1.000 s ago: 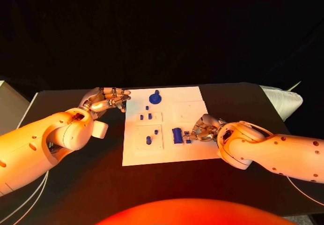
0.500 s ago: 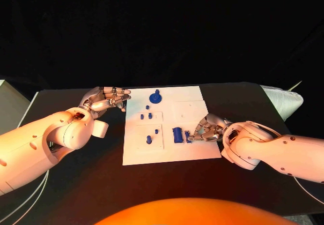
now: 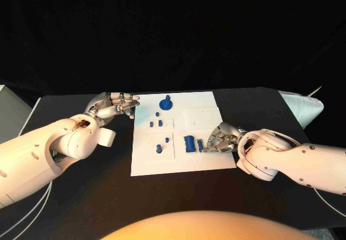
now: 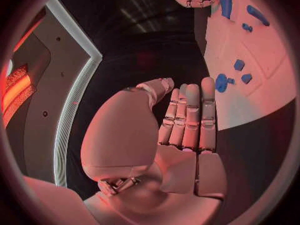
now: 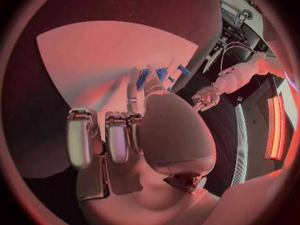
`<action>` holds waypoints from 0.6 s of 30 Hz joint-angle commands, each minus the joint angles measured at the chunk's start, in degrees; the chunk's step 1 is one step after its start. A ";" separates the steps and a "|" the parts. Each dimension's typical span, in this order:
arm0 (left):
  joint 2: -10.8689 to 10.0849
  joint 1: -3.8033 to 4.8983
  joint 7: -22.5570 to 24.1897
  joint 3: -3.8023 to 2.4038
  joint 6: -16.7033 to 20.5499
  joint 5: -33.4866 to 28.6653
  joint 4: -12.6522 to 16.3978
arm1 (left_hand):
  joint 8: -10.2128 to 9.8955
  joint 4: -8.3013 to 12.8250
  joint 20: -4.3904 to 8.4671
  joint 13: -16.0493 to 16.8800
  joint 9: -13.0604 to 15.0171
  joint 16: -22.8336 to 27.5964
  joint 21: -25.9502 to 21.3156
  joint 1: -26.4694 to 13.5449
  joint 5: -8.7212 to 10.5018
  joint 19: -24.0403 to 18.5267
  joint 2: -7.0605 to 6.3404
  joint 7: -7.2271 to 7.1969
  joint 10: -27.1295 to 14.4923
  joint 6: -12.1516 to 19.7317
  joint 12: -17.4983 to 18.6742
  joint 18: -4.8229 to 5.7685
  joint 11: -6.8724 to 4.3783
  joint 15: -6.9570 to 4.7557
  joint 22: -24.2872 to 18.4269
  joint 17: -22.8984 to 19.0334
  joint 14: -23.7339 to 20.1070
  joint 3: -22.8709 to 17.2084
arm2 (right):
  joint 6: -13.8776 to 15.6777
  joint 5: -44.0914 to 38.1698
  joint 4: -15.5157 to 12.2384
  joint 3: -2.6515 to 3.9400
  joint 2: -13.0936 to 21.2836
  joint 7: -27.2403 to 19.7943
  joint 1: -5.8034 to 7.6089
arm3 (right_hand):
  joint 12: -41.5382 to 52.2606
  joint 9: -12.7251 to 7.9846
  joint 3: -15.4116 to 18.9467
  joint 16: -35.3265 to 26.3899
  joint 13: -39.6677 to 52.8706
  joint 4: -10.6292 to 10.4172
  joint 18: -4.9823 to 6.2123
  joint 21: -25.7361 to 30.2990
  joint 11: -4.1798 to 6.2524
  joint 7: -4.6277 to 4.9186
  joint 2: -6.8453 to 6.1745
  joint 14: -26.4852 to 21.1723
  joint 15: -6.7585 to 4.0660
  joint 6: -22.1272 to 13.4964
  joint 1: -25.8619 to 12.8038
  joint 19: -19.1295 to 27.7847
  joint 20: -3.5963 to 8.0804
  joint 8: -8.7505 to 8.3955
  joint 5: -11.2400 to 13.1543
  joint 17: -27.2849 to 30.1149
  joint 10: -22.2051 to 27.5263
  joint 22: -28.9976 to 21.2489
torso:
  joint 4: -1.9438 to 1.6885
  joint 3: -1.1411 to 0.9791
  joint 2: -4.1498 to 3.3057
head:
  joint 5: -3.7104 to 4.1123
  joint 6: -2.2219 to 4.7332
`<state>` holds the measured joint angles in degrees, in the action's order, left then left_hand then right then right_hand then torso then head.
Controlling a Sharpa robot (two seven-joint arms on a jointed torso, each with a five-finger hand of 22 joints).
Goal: Assemble the parts on the task board
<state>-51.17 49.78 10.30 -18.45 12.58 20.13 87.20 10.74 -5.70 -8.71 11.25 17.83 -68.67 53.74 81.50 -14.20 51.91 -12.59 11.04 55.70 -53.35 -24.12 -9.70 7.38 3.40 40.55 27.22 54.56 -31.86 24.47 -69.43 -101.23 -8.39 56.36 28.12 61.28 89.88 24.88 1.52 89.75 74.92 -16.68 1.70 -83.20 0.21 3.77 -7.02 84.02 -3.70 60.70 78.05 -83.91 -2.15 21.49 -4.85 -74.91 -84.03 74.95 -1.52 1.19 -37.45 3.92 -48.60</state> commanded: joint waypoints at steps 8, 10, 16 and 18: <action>0.07 -0.01 0.39 -0.04 -0.88 -0.29 0.11 | 0.41 -0.48 0.00 -0.06 -0.07 0.11 -0.24 -0.08 -0.08 0.55 0.71 -0.10 -0.36 -0.08 -0.28 -0.89 -0.13 -0.13 -0.09 -0.06 -0.23 -0.01 | -0.05 -1.48 1.27 0.01 -1.47 1.18 -0.20 | 0.12 -0.19 -0.71 0.25 15.08 -0.11 -0.30 -0.29 0.14 0.15 0.95 5.98 -0.38 0.02 -0.06 -4.56 0.30 -0.04 -0.38 -15.09 -5.97 11.88 | -0.05 -0.01 -0.01 | -0.02 -0.08; 0.06 -0.01 0.39 -0.04 -0.88 -0.29 0.11 | 0.41 -0.48 0.00 -0.06 -0.07 0.11 -0.24 -0.08 -0.08 0.55 0.71 -0.10 -0.36 -0.08 -0.28 -0.89 -0.13 -0.13 -0.09 -0.06 -0.23 -0.01 | 0.00 -1.48 1.58 0.01 -1.79 1.29 -0.25 | 0.12 -0.22 -0.75 0.25 15.08 -0.11 -0.31 -0.31 0.14 0.15 1.08 5.98 -0.38 0.03 -0.25 -4.56 0.30 -0.05 -0.50 -15.09 -5.97 11.89 | -0.05 0.00 0.00 | 0.00 -0.10; 0.02 -0.01 0.37 -0.04 -0.87 -0.29 0.15 | 0.42 -0.51 0.00 -0.06 -0.07 0.11 -0.26 -0.07 -0.08 0.56 0.73 -0.10 -0.37 -0.08 -0.28 -0.89 -0.13 -0.13 -0.10 -0.06 -0.23 -0.02 | -1.44 -1.43 2.70 0.01 -2.56 1.83 -0.32 | 0.12 -0.27 -0.82 0.25 15.08 0.04 -0.31 -0.31 0.17 0.10 1.01 5.98 -0.38 0.01 -0.20 -4.57 0.30 -0.09 -0.71 -15.09 -5.97 11.90 | -0.05 0.06 -0.01 | -0.06 -0.17; -0.01 -0.01 0.36 -0.04 -0.86 -0.29 0.15 | 0.42 -0.51 0.00 -0.06 -0.07 0.11 -0.26 -0.07 -0.08 0.56 0.73 -0.10 -0.37 -0.08 -0.28 -0.89 -0.13 -0.13 -0.10 -0.06 -0.23 -0.02 | -1.99 -1.42 2.97 0.02 -2.69 1.94 -0.32 | 0.12 -0.39 -1.39 0.25 15.08 0.27 -0.29 -0.21 0.26 0.01 0.78 5.98 -0.46 -0.01 0.96 -4.55 0.33 -0.17 -1.47 -15.09 -5.97 11.87 | -0.06 0.05 -0.01 | -0.05 -0.24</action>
<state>-51.21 49.77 10.30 -18.45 12.56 20.13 87.22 10.96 -5.86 -8.71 11.25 17.84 -68.67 53.75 81.27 -14.20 51.91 -12.36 11.04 55.70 -53.35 -24.12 -9.70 7.38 3.40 40.49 27.23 54.56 -32.02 24.24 -70.15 -98.40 -8.37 53.79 29.50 61.00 89.88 24.56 0.46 89.75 74.91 -16.39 1.70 -83.20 0.20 3.77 -5.84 84.02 -3.70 60.70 78.12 -83.90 -2.16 21.49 -6.01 -74.91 -84.03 74.93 -1.54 1.20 -37.47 3.87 -48.76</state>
